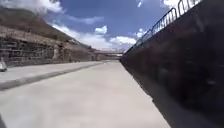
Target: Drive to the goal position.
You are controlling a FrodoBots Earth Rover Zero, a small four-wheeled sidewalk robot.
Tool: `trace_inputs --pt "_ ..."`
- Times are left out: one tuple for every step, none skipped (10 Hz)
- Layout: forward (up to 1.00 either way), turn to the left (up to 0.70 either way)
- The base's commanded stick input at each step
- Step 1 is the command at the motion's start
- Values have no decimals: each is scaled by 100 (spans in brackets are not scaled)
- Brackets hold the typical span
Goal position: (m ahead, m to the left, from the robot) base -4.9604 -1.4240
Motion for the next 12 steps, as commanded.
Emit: trace_inputs --pt "100 0" --pt "100 0" --pt "100 0" --pt "100 0" --pt "100 0" --pt "100 0" --pt "100 0" --pt "100 0" --pt "100 0" --pt "100 0" --pt "100 0" --pt "100 0"
